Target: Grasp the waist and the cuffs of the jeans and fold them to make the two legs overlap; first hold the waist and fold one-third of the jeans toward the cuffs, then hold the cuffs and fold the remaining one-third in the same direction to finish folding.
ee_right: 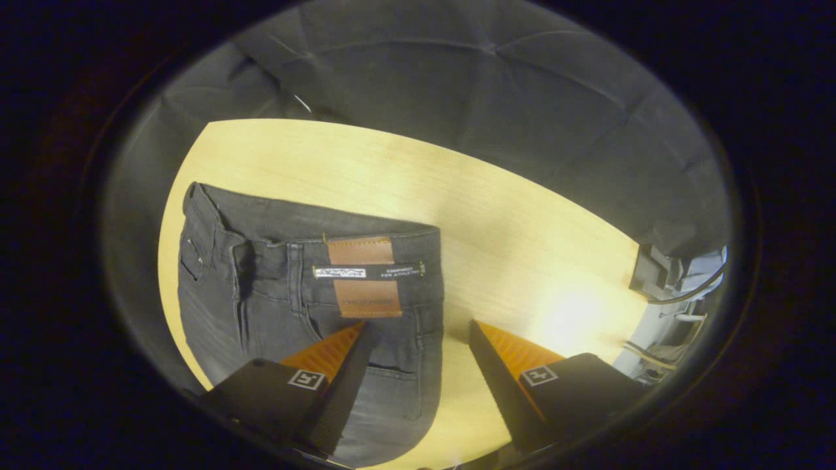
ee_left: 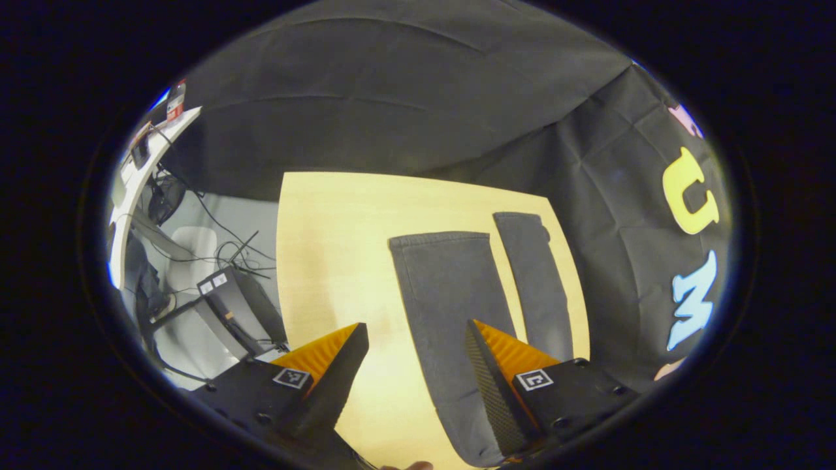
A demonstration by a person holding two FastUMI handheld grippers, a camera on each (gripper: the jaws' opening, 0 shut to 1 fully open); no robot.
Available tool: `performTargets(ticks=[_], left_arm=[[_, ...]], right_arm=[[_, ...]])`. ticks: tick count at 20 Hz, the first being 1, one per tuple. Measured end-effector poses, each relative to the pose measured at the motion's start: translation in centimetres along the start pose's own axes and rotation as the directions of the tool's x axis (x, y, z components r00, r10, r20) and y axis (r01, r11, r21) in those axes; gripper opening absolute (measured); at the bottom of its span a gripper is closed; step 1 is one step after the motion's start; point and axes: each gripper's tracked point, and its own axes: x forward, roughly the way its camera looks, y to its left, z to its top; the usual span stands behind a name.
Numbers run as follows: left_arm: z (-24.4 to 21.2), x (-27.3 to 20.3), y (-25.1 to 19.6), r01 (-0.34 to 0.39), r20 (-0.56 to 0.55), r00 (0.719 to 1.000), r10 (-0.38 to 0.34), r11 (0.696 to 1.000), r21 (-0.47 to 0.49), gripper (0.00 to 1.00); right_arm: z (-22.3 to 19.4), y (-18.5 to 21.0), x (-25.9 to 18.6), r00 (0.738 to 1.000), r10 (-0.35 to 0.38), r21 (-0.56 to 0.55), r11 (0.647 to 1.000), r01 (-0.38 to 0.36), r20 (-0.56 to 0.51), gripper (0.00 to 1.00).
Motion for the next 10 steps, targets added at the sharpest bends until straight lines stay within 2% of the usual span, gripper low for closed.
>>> performTargets(ticks=[5, 10], left_arm=[[-0.1, 3.7, 0.6, -0.044, -0.030, 0.999, 0.043, 0.998, -0.047, 0.98], [0.7, 9.5, -0.9, -0.121, -0.046, 0.991, 0.123, 0.992, 0.044, 0.98]], right_arm=[[0.0, -0.1, 0.0, 1.000, 0.015, -0.020, 1.000, -0.015, -0.001, 0.92], [-0.1, -0.2, 0.1, 1.000, 0.015, -0.018, 1.000, -0.015, 0.002, 0.92]])
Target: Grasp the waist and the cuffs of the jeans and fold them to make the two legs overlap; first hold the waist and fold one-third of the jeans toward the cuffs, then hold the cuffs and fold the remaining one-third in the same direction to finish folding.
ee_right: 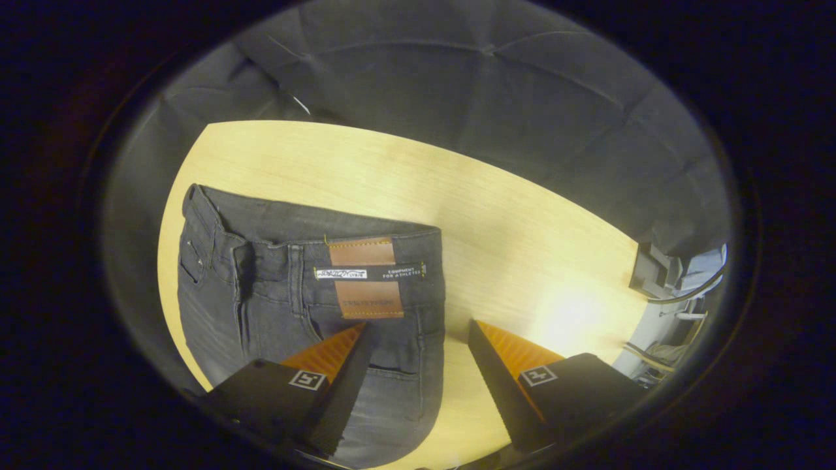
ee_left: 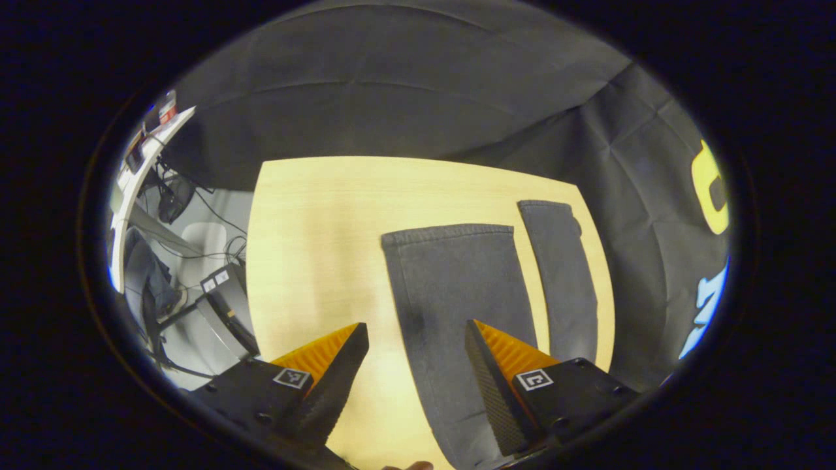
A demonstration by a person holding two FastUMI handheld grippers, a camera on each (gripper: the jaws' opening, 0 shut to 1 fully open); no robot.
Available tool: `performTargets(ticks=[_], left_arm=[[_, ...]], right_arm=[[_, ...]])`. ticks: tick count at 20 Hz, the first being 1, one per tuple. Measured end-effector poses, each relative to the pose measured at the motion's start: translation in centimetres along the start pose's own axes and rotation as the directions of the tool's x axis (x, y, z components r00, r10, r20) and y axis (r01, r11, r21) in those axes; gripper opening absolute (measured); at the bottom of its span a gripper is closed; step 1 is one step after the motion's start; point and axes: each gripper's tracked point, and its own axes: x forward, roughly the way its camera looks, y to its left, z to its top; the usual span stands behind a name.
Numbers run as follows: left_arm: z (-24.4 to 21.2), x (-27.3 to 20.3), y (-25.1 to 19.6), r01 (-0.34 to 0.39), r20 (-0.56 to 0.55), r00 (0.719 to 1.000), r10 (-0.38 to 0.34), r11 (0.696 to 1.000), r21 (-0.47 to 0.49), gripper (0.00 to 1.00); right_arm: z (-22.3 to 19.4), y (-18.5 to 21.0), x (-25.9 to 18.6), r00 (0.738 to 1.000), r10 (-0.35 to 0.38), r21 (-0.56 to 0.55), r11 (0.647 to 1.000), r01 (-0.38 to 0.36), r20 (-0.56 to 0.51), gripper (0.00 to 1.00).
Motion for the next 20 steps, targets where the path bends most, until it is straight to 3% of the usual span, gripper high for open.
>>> performTargets(ticks=[5, 7, 9, 16, 17, 20], left_arm=[[0.0, 5.8, 1.2, -0.137, -0.049, 0.989, 0.140, 0.989, 0.059, 0.99], [-0.3, 6.9, 2.3, -0.230, -0.055, 0.970, 0.236, 0.969, 0.089, 0.98], [0.5, 7.7, 2.1, -0.252, -0.026, 0.966, 0.257, 0.961, 0.116, 0.92], [0.8, 7.8, 1.4, -0.267, 0.024, 0.964, 0.266, 0.957, 0.109, 0.92], [0.8, 7.9, 1.0, -0.257, 0.031, 0.966, 0.255, 0.958, 0.126, 0.89], [0.7, 8.6, 0.2, -0.245, 0.032, 0.969, 0.243, 0.957, 0.152, 0.63]], right_arm=[[0.0, -0.1, -0.1, 1.000, 0.004, -0.006, 1.000, -0.004, -0.002, 0.92], [0.1, -0.2, 0.0, 1.000, 0.003, -0.004, 1.000, -0.003, -0.005, 0.92], [0.0, -0.1, 0.0, 1.000, 0.003, 0.001, 1.000, -0.003, -0.006, 0.92], [0.0, -0.1, 0.0, 1.000, -0.002, 0.005, 1.000, 0.002, 0.015, 0.92], [0.1, -0.1, 0.0, 1.000, -0.001, 0.003, 1.000, 0.001, 0.018, 0.92], [0.0, -0.2, -0.1, 1.000, 0.008, -0.025, 1.000, -0.008, 0.009, 0.92]])
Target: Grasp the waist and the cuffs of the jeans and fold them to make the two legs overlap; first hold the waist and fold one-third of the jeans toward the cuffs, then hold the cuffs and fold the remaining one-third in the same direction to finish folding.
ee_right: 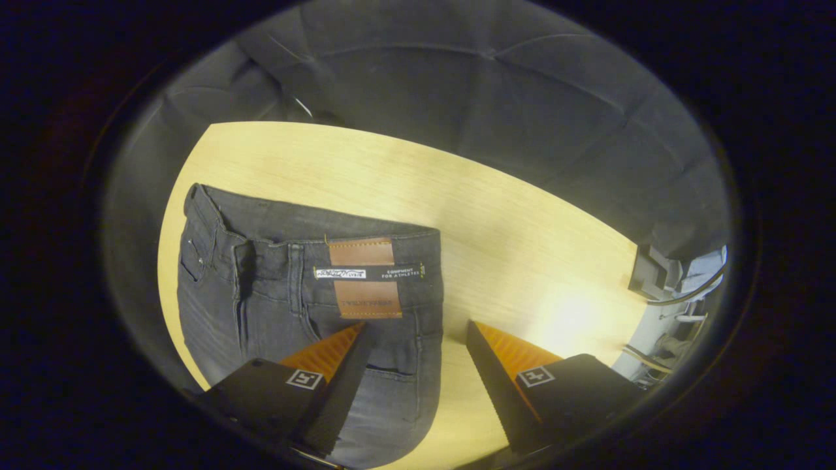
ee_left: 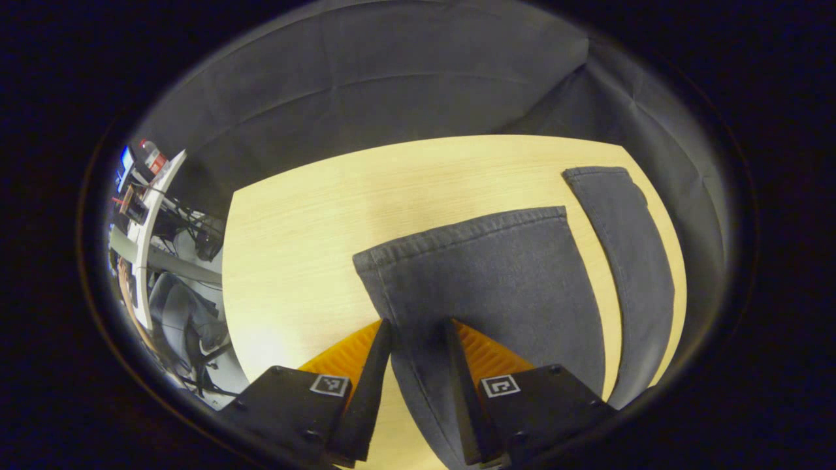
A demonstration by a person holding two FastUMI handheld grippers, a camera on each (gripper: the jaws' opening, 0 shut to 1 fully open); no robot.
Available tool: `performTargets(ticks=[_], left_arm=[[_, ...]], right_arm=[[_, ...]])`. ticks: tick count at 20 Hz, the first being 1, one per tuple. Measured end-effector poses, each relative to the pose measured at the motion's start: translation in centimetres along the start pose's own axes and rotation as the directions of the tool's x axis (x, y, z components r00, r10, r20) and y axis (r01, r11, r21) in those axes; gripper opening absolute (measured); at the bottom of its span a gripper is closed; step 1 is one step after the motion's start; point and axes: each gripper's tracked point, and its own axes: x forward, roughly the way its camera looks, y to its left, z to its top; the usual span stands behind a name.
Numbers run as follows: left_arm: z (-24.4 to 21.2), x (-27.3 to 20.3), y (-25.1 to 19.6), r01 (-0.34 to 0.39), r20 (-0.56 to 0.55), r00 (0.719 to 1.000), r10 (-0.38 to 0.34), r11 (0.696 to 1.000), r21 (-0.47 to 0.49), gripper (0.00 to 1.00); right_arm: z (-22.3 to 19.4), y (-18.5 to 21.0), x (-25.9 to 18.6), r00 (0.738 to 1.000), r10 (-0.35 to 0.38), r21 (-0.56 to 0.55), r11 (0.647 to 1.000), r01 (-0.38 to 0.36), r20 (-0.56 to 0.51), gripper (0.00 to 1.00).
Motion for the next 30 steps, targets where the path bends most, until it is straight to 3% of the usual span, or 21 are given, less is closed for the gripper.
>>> performTargets(ticks=[3, 6, 7, 10, 11, 12, 13, 16, 18, 22, 26, 30], left_arm=[[0.3, -0.1, -0.2, 0.032, 0.005, 0.999, -0.033, 0.999, 0.016, 0.59], [0.5, 0.4, -0.6, 0.072, 0.010, 0.997, -0.072, 0.997, -0.028, 0.25], [0.6, 0.2, -0.6, 0.081, 0.009, 0.997, -0.081, 0.996, -0.031, 0.13], [0.9, 0.2, -0.2, 0.107, 0.013, 0.994, -0.106, 0.993, -0.054, 0.15], [0.8, 0.0, -0.4, 0.116, 0.025, 0.993, -0.114, 0.989, -0.091, 0.08], [0.8, 0.2, -0.3, 0.125, 0.033, 0.992, -0.122, 0.985, -0.122, 0.08], [0.8, 0.1, -0.3, 0.128, 0.043, 0.991, -0.124, 0.982, -0.137, 0.08], [0.4, 0.1, -0.3, 0.147, 0.040, 0.989, -0.145, 0.987, -0.063, 0.08], [0.2, 0.0, -0.2, 0.167, 0.024, 0.986, -0.166, 0.986, -0.027, 0.08], [-1.3, -1.5, 3.0, 0.196, -0.010, 0.980, -0.197, 0.976, -0.094, 0.08], [-2.8, -3.9, 9.3, 0.197, 0.006, 0.980, -0.198, 0.968, -0.154, 0.08], [-2.6, -7.0, 13.0, 0.206, -0.006, 0.977, -0.212, 0.955, -0.212, 0.06]], right_arm=[[0.3, 0.4, -0.2, 1.000, 0.003, -0.035, 0.999, -0.004, -0.002, 0.84], [0.4, 1.4, -0.3, 1.000, 0.020, -0.055, 0.998, -0.019, 0.007, 0.72], [0.5, 1.5, -0.6, 0.999, 0.033, -0.059, 0.998, -0.033, 0.006, 0.61], [0.3, 1.8, -0.4, 0.996, 0.086, -0.001, 0.996, -0.086, -0.013, 0.42], [0.3, 2.0, -0.4, 0.993, 0.120, 0.019, 0.993, -0.119, -0.021, 0.31], [0.2, 2.4, -0.5, 0.987, 0.159, 0.051, 0.986, -0.157, -0.035, 0.29], [0.5, 2.4, -0.5, 0.981, 0.193, 0.089, 0.978, -0.190, -0.017, 0.14], [0.4, 2.2, -0.4, 0.955, 0.296, 0.123, 0.948, -0.293, -0.014, 0.12], [0.2, 1.5, -0.5, 0.946, 0.321, 0.106, 0.943, -0.316, -0.036, 0.12], [0.0, 0.9, -2.6, 0.947, 0.310, 0.075, 0.950, -0.304, -0.085, 0.10], [-0.9, 1.0, -5.3, 0.915, 0.379, 0.166, 0.920, -0.356, -0.138, 0.09], [-0.5, 1.0, -6.2, 0.935, 0.311, 0.119, 0.948, -0.294, -0.168, 0.09]])
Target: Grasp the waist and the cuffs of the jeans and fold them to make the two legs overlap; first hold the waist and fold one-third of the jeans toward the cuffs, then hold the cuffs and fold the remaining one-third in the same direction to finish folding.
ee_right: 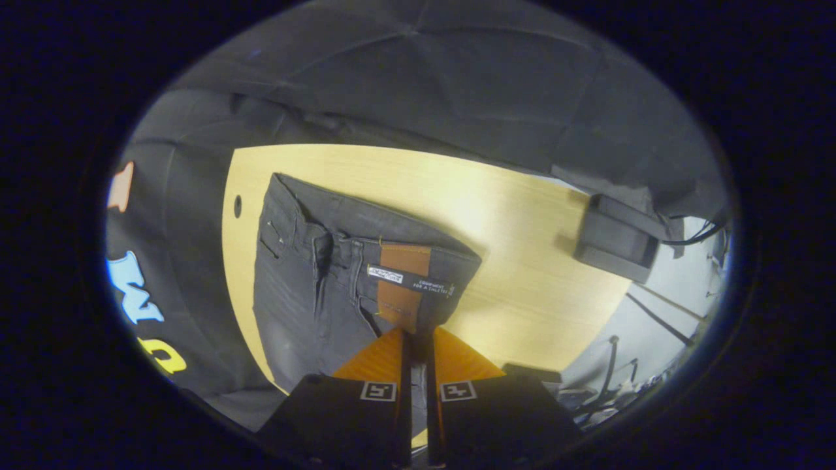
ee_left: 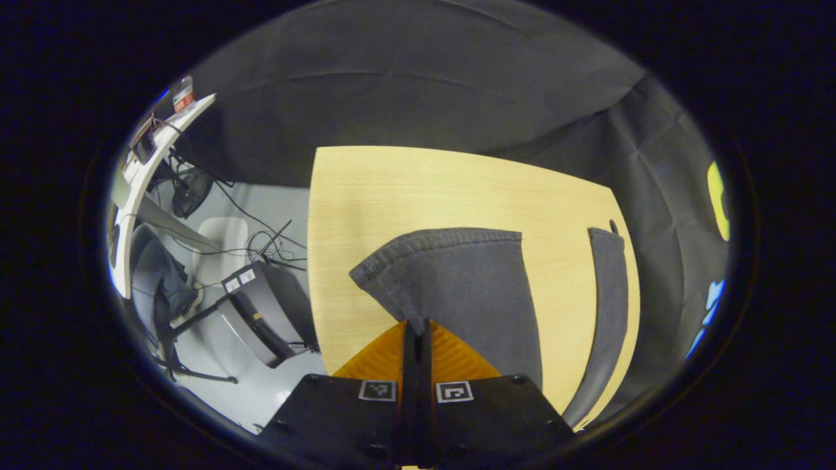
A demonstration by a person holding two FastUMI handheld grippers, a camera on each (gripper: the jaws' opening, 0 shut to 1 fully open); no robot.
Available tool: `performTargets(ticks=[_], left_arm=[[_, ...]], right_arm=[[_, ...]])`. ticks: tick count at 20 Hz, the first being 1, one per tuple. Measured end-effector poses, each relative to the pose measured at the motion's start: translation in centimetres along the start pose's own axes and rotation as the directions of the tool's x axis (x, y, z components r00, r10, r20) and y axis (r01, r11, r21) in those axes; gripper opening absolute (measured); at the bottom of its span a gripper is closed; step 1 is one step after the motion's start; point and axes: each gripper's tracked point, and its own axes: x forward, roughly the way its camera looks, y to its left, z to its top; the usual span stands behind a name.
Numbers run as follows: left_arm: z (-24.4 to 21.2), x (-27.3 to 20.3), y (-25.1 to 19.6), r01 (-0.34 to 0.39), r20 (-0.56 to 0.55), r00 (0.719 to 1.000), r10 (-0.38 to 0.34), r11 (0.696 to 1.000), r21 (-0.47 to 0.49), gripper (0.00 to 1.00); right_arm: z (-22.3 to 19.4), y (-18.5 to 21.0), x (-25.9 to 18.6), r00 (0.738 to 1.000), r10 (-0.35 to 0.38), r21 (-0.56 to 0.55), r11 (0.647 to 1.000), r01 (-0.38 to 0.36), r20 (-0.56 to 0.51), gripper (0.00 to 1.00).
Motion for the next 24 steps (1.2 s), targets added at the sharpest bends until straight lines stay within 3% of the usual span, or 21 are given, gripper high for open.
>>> performTargets(ticks=[4, 10, 15, 19, 22, 24], left_arm=[[1.4, -2.4, -3.1, 0.040, 0.016, 0.999, -0.040, 0.999, 0.010, 0.08], [3.1, -4.9, -16.3, 0.179, 0.009, 0.983, -0.184, 0.964, 0.195, 0.08], [5.5, -6.0, -28.1, 0.256, 0.040, 0.959, -0.280, 0.921, 0.292, 0.08], [6.4, -3.6, -36.4, 0.322, 0.025, 0.940, -0.340, 0.910, 0.262, 0.07], [4.7, 1.4, -41.1, 0.300, -0.028, 0.952, -0.304, 0.918, 0.257, 0.07], [4.0, 4.5, -45.0, 0.294, -0.037, 0.955, -0.295, 0.916, 0.275, 0.07]], right_arm=[[-0.2, 2.0, -1.2, 0.999, 0.050, 0.045, 0.998, -0.049, -0.018, 0.09], [0.1, 6.1, -5.1, 0.984, 0.179, -0.027, 0.984, -0.178, 0.010, 0.09], [2.0, 13.3, -7.2, 0.949, 0.311, 0.037, 0.949, -0.313, 0.043, 0.09], [6.0, 17.9, -6.4, 0.919, 0.381, 0.168, 0.904, -0.394, 0.103, 0.09], [8.6, 21.3, -4.0, 0.914, 0.379, 0.250, 0.880, -0.405, 0.146, 0.09], [10.0, 23.2, -1.8, 0.921, 0.353, 0.268, 0.883, -0.386, 0.163, 0.09]])
